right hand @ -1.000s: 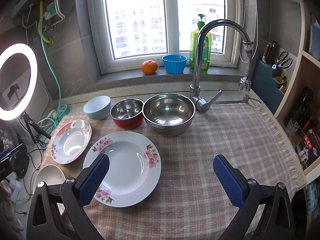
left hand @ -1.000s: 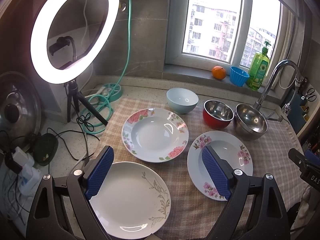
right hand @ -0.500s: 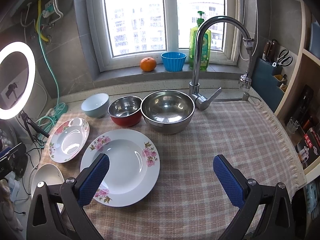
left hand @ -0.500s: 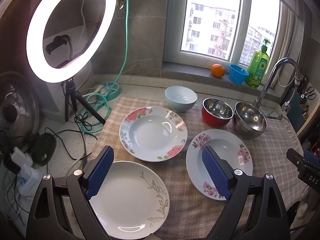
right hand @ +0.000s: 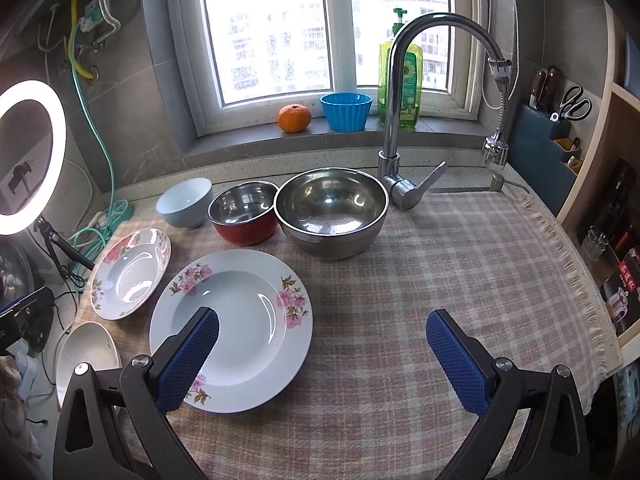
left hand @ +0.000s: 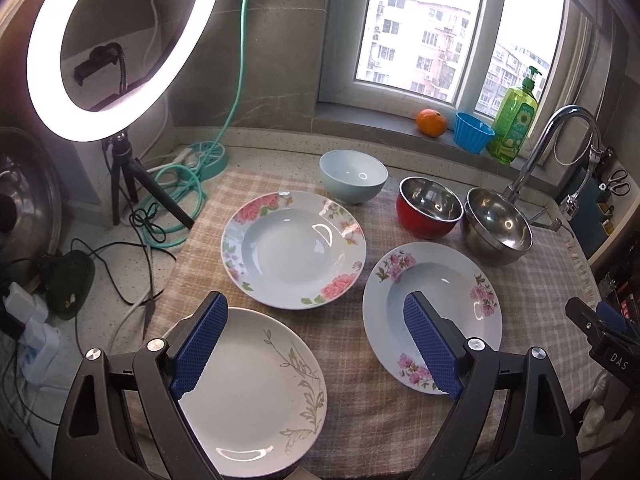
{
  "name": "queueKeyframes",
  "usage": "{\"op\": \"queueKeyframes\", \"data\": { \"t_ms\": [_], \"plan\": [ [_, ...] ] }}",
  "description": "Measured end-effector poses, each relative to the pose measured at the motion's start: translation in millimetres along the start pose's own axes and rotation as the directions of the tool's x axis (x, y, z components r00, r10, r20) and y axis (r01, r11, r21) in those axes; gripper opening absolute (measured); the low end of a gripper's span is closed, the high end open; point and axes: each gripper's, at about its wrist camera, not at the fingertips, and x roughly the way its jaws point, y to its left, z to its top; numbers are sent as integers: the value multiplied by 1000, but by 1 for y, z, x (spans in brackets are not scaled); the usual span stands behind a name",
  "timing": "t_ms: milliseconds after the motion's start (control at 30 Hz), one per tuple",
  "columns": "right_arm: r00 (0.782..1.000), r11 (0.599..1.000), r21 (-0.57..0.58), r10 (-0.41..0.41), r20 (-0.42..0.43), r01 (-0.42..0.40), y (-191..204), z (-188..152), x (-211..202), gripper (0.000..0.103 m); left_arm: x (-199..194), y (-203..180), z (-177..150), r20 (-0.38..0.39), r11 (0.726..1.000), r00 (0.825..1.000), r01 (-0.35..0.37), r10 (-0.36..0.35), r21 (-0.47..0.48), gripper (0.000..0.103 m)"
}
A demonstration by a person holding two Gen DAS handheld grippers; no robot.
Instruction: Organize plates and bowls
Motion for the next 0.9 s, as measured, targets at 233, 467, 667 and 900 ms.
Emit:
{"op": "queueKeyframes", "data": {
  "t_ms": [233,467,667,900],
  "plan": [
    [996,997,38,70,-54,-68,-14,-3,20,84,16,-6,-3,-57,998,997,58,-59,-22,82],
    [973,981,109,175,-154,-160,-27,-7,51,61,38,-12,-9,-142,991,982,120,-126,-51,57],
    [945,970,120,234,-229,-211,-28,-11,75,59,54,-17,-12,-194,985,967,151,-165,-84,48],
    [906,949,164,309,-289,-271,-32,-16,102,43,77,-24,-14,-265,974,940,188,-215,-125,38]
  ]
}}
